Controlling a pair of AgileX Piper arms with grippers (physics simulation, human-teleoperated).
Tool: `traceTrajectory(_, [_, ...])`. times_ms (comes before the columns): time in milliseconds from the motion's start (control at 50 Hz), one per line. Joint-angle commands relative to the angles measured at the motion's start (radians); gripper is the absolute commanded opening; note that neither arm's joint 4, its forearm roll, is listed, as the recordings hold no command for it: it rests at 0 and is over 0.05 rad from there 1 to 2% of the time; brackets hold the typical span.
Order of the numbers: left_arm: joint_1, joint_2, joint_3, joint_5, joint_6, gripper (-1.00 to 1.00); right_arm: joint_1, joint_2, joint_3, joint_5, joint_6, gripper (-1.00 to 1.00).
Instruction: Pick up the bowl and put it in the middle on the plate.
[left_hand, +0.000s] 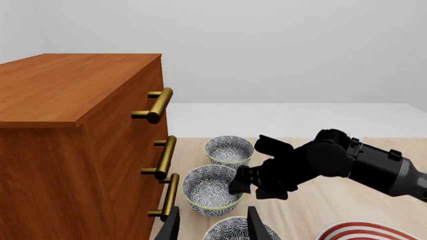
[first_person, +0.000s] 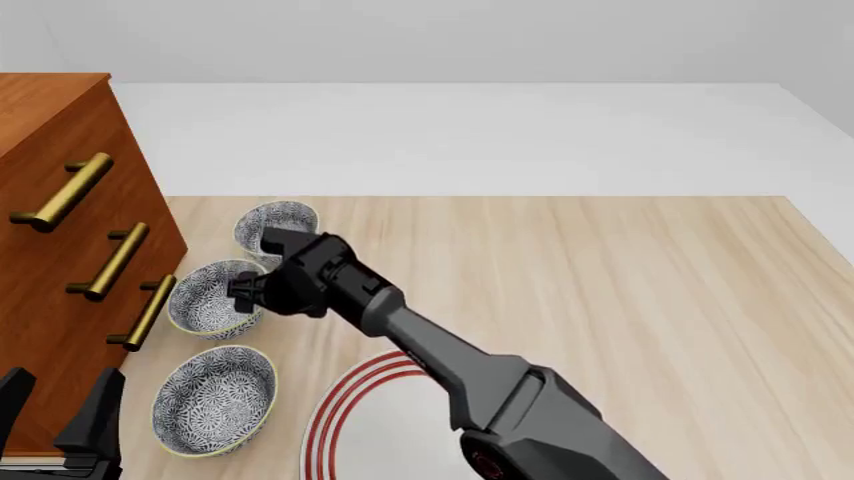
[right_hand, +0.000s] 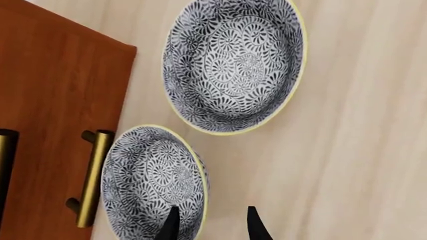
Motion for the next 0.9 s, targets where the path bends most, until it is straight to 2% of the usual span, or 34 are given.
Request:
traceTrajectory(20, [0.0, 0.0, 0.0, 0.0, 0.0, 1.0, 0.002, 0.008, 0.0, -0.002, 0.001, 1.0])
traceTrajectory(120, [0.0, 0.0, 0.0, 0.0, 0.0, 1.0, -0.001, 0.009, 0.0, -0.004, -0.004, 1.0])
traceTrajectory(140, [0.0, 0.0, 0.0, 0.0, 0.0, 1.0, 0.002, 0.009, 0.0, -0.006, -0.007, -1.0])
traceTrajectory(460, [0.0, 0.0, 0.0, 0.0, 0.0, 1.0, 0.011, 0.014, -0.001, -0.013, -0.016, -1.0])
traceTrajectory(900, [0.0, 0.0, 0.0, 0.0, 0.0, 1.0, -0.016, -0.038, -0.001, -0.015, -0.034, -1.0])
